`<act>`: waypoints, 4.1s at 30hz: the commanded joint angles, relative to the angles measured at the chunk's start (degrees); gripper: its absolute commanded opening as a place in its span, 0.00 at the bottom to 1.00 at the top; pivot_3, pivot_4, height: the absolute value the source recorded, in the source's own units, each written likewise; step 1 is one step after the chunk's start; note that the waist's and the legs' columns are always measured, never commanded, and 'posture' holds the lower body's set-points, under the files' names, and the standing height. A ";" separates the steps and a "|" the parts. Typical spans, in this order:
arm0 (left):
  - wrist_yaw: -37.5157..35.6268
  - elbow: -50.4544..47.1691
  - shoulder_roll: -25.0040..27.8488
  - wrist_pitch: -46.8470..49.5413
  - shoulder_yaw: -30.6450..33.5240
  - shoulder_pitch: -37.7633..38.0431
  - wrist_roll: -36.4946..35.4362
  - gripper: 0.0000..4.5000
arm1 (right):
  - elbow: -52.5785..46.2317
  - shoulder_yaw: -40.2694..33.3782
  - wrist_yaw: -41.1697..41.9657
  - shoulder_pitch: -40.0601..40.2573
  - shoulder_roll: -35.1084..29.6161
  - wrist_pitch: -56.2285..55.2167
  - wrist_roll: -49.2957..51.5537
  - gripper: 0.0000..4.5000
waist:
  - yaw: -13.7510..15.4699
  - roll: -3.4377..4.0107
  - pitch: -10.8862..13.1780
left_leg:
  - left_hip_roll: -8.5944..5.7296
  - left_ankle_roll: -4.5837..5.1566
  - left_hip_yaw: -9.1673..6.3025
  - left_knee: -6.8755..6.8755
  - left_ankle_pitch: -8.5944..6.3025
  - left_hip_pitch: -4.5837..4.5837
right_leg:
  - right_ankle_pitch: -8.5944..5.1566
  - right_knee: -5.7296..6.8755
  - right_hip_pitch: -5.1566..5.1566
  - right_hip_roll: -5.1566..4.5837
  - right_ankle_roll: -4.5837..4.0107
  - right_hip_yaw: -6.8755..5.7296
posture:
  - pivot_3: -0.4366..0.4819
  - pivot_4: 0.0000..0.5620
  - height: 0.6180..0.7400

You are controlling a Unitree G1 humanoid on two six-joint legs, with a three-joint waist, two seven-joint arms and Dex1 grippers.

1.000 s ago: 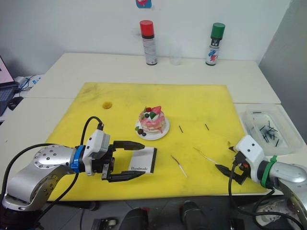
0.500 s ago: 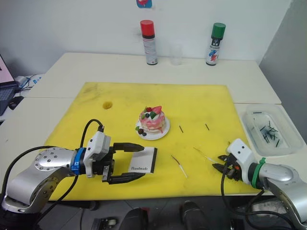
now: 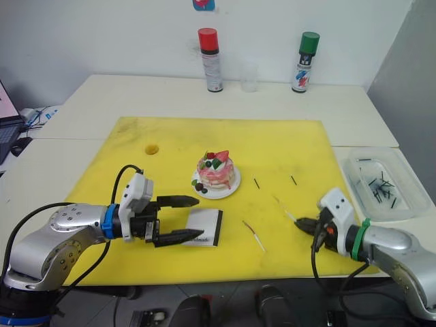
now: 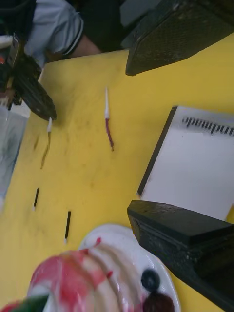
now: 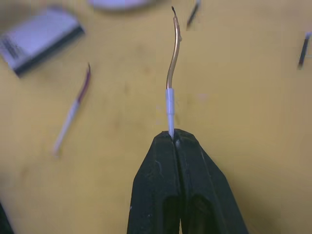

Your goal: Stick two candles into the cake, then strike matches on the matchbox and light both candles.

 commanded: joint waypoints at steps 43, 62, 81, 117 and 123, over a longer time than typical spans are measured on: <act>32.43 12.28 -19.43 26.66 10.03 -21.30 -51.97 0.01 | 8.62 8.70 -34.46 -29.36 13.76 3.85 50.95 0.00 | 0.28 0.05 0.01 | -0.09 0.04 -1.33 -0.05 0.04 -0.74 | 0.03 0.01 -0.08 0.03 0.01 -1.20 | 0.48 0.27 0.54; 8.36 23.65 -6.30 -10.23 -2.22 -26.81 2.16 0.00 | 3.14 24.15 -25.16 -37.01 6.18 6.08 14.83 1.00 | 0.58 0.17 0.08 | -0.06 0.04 -1.27 -0.21 0.04 -0.77 | -0.07 -0.05 -0.20 0.03 -0.17 -1.22 | 0.48 0.27 0.54; 3.53 28.85 -11.09 -14.12 -1.66 -25.35 9.56 0.00 | 1.18 23.69 -24.11 -35.70 11.09 8.74 7.16 1.00 | 0.77 0.19 0.09 | -0.04 0.04 -1.35 -0.18 0.04 -0.92 | -0.09 -0.04 -0.26 0.02 -0.17 -1.32 | 0.48 0.27 0.54; 4.29 27.99 -15.08 -19.65 -0.42 -19.54 13.88 0.34 | -2.32 20.94 -22.04 -31.67 12.73 9.63 1.53 1.00 | 0.73 0.20 0.08 | -0.05 0.04 -1.44 -0.14 0.04 -0.88 | -0.07 -0.03 -0.16 0.02 -0.13 -1.38 | 0.48 0.27 0.54; 4.19 22.90 -10.44 -16.43 2.63 -17.96 12.14 0.75 | -3.54 17.80 -23.24 -31.52 14.71 8.28 1.62 1.00 | 0.61 0.20 0.08 | -0.04 0.04 -1.43 -0.16 0.04 -0.88 | -0.07 -0.03 -0.17 0.01 -0.14 -1.38 | 0.48 0.27 0.54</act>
